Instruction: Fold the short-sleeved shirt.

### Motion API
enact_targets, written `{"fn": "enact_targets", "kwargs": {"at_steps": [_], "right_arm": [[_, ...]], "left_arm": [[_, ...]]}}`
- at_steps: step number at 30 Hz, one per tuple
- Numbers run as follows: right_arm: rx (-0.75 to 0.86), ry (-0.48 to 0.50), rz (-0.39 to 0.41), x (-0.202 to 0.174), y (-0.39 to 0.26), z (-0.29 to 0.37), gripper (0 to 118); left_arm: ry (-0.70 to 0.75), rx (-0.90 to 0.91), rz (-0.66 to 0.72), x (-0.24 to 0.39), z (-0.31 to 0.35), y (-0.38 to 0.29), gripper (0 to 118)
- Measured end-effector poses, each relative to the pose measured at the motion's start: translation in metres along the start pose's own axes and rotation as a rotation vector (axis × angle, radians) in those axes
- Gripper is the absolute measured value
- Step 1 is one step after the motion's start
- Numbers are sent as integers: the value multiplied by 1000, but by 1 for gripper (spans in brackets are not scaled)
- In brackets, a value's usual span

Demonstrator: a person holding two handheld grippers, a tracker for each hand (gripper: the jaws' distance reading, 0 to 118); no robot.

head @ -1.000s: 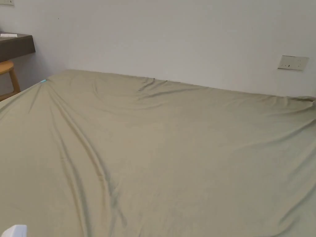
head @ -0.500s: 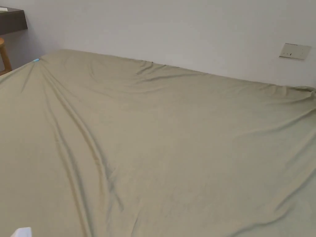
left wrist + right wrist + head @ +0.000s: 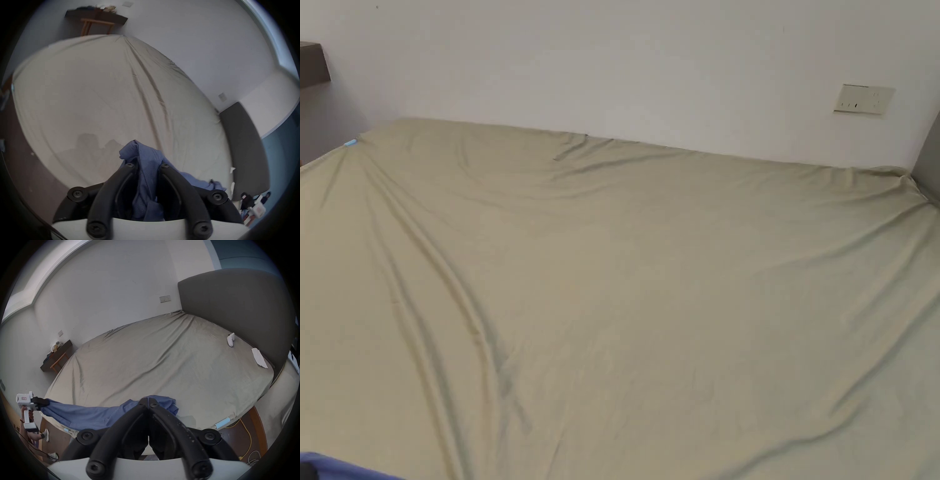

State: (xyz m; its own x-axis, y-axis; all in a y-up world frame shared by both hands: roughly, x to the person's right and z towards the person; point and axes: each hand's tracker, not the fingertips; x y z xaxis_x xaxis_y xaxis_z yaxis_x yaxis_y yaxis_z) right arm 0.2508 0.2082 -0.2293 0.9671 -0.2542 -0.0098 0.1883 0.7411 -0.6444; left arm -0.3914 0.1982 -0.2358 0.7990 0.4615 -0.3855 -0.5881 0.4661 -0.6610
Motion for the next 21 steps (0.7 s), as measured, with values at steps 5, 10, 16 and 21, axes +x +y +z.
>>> {"fn": "enact_targets", "kwargs": {"at_steps": [5,10,16,21], "right_arm": [[-30,15,-18,3,-7,-8,1],[-38,48,-62,9,-13,-7,1],[-54,38,-121,15,-21,-3,1],[-56,45,-123,17,-22,-3,1]], "left_arm": [[-60,-78,14,56,-30,-26,19],[-246,-236,-29,117,-100,-54,19],[-301,-348,-14,159,-163,-85,84],[-428,-290,-132,175,-121,-79,79]]}}
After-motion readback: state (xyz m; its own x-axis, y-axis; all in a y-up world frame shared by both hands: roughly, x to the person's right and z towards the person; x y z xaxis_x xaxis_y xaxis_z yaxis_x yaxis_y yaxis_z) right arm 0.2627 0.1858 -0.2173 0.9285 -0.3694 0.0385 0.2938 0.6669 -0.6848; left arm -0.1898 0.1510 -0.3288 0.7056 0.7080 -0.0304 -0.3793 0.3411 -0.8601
